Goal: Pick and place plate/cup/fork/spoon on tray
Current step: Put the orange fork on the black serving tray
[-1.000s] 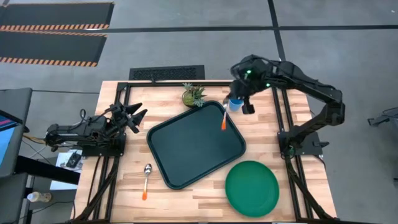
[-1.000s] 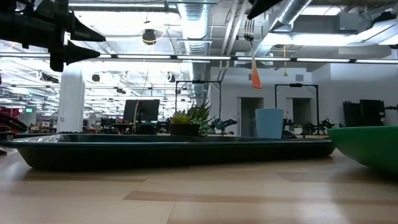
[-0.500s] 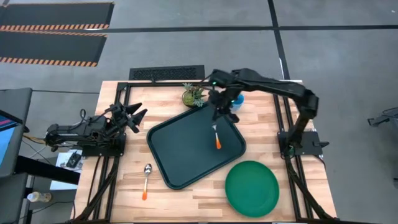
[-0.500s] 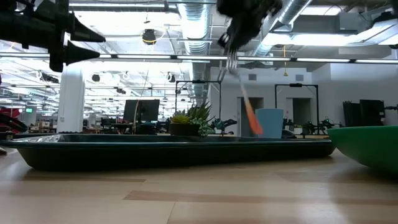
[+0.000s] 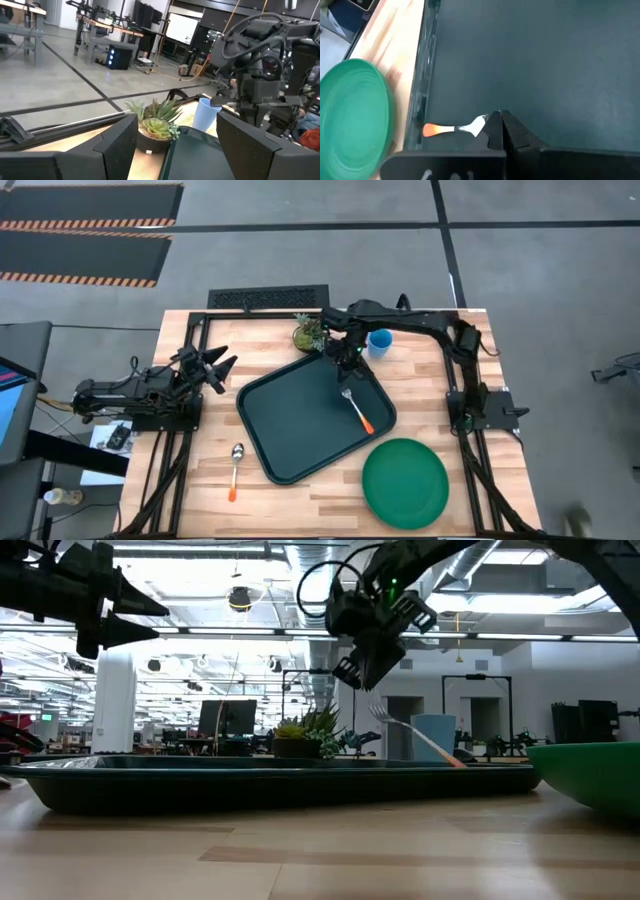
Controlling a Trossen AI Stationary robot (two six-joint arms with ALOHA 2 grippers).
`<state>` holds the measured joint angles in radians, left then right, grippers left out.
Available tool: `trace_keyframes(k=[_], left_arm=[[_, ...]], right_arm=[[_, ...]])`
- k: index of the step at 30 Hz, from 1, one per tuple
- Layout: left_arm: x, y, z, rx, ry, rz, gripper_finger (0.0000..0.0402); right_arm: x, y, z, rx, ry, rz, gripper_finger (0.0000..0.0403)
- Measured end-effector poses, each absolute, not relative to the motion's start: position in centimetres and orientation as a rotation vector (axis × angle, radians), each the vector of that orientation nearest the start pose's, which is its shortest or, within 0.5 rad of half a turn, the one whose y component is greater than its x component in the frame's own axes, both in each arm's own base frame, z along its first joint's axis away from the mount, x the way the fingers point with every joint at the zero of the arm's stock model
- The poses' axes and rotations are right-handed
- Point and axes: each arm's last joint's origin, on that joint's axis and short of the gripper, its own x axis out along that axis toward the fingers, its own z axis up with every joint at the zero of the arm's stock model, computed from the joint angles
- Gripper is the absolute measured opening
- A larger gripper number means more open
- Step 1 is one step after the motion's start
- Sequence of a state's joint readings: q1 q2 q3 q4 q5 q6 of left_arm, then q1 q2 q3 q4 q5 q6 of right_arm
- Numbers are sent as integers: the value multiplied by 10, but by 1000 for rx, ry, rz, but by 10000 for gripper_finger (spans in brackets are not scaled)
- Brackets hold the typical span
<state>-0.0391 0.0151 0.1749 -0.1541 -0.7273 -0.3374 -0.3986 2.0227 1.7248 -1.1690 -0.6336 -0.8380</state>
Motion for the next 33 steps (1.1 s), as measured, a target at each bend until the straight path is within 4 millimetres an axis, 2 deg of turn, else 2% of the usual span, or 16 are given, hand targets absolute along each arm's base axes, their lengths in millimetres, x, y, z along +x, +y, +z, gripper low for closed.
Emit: trace_keyframes(k=[4, 8, 12, 16, 33], left_arm=[[78, 16, 206, -326, -121, 680, 254], [78, 16, 206, -326, -122, 680, 254], [78, 16, 205, -337, -115, 682, 254], [78, 16, 204, -340, -106, 679, 254], [78, 16, 202, -331, -86, 694, 254]], right_arm=[[375, -142, 230, -23, 1046, 685, 0], [378, -150, 232, -55, 988, 661, 2], [377, -164, 234, -11, 906, 640, 1], [374, -174, 233, 9, 904, 607, 3], [387, -178, 185, 83, 996, 620, 6]])
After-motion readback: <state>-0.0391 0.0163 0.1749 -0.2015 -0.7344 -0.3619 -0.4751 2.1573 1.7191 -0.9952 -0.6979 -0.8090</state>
